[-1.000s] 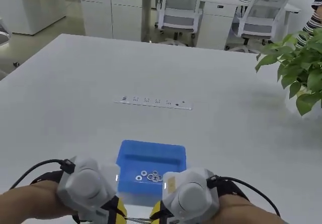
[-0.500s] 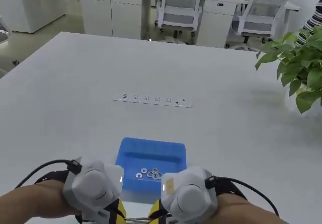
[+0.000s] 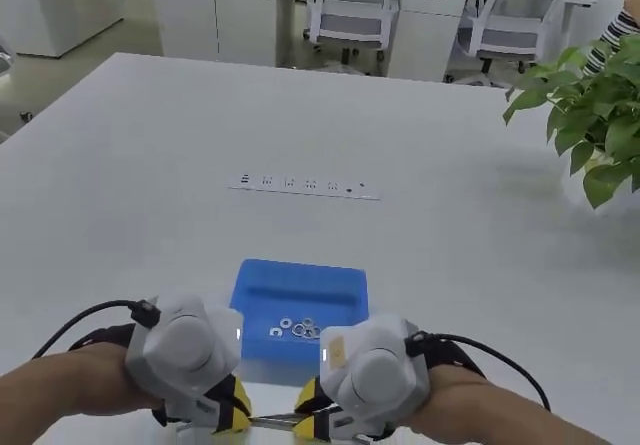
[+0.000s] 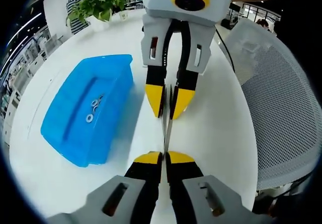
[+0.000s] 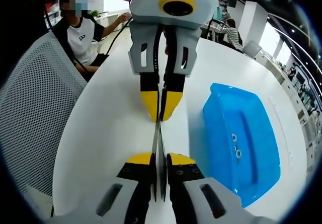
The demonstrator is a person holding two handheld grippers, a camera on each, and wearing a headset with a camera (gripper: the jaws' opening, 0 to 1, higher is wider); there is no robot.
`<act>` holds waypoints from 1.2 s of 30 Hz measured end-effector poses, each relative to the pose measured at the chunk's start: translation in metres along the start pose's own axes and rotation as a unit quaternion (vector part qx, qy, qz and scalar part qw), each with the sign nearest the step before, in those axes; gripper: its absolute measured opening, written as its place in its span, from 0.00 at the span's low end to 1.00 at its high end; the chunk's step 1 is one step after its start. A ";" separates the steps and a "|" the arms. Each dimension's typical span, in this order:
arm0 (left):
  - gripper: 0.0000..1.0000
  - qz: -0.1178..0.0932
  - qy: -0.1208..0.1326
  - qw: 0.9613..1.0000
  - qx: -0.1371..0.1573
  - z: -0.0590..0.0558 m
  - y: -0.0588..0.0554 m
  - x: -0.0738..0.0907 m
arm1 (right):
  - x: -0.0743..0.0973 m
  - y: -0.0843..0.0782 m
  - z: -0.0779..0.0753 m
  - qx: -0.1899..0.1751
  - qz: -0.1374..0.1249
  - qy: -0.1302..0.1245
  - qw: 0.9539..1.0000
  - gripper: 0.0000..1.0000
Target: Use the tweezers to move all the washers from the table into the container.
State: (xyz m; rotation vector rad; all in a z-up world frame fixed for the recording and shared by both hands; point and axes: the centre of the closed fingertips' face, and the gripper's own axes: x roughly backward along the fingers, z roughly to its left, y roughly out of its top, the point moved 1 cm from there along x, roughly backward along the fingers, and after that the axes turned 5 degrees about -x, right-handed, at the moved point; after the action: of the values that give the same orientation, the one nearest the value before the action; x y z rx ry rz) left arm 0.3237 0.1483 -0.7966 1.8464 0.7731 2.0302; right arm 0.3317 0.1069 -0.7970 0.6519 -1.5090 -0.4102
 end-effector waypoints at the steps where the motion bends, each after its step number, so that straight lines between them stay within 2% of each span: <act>1: 0.08 0.000 0.000 1.000 0.001 0.000 0.000 0.000 | 0.000 0.000 -0.001 0.001 -0.001 -0.005 1.000 0.14; 4: 0.11 -0.002 0.001 1.000 0.005 -0.002 0.000 0.000 | 0.002 0.000 -0.005 -0.010 -0.005 -0.019 1.000 0.24; 7: 0.16 -0.002 0.006 1.000 0.003 -0.005 0.000 0.001 | 0.006 -0.001 -0.007 -0.006 -0.006 -0.037 0.999 0.28; 9: 0.22 -0.004 0.013 1.000 0.005 -0.006 -0.002 0.002 | 0.012 0.003 -0.008 -0.025 -0.027 -0.051 0.998 0.30; 12: 0.26 -0.007 0.030 0.999 0.010 -0.004 -0.004 0.006 | 0.023 0.005 -0.010 -0.036 -0.040 -0.070 0.996 0.33; 14: 0.29 -0.017 0.043 0.999 0.023 -0.004 -0.004 0.011 | 0.030 0.006 -0.011 -0.045 -0.047 -0.080 0.995 0.34; 19: 0.42 -0.049 0.077 0.994 0.055 -0.001 -0.001 0.026 | 0.054 0.003 -0.018 -0.084 -0.068 -0.117 0.987 0.42; 22: 0.50 -0.075 0.102 0.989 0.082 0.001 0.002 0.037 | 0.065 0.001 -0.022 -0.105 -0.077 -0.134 0.982 0.46; 25: 0.58 -0.090 0.117 0.985 0.094 0.002 0.003 0.046 | 0.080 -0.002 -0.026 -0.125 -0.093 -0.157 0.975 0.53; 27: 0.63 -0.111 0.136 0.978 0.114 0.004 0.007 0.055 | 0.089 -0.004 -0.029 -0.145 -0.105 -0.171 0.969 0.58; 28: 0.66 -0.123 0.143 0.975 0.120 0.005 0.009 0.060 | 0.092 -0.005 -0.029 -0.149 -0.108 -0.173 0.968 0.61; 30: 0.71 -0.136 0.151 0.971 0.127 0.005 0.012 0.064 | 0.098 -0.009 -0.029 -0.158 -0.115 -0.180 0.964 0.66; 35: 0.81 -0.186 0.181 0.955 0.145 0.009 0.025 0.083 | 0.111 -0.014 -0.026 -0.172 -0.130 -0.191 0.958 0.78; 36: 0.82 -0.190 0.184 0.953 0.144 0.009 0.026 0.085 | 0.114 -0.015 -0.026 -0.177 -0.134 -0.193 0.956 0.80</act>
State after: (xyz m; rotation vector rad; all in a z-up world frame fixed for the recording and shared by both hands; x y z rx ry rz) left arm 0.3247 0.1753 -0.7110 1.3101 1.4695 2.1022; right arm 0.3640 0.0282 -0.7161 0.5087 -1.6582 -1.0400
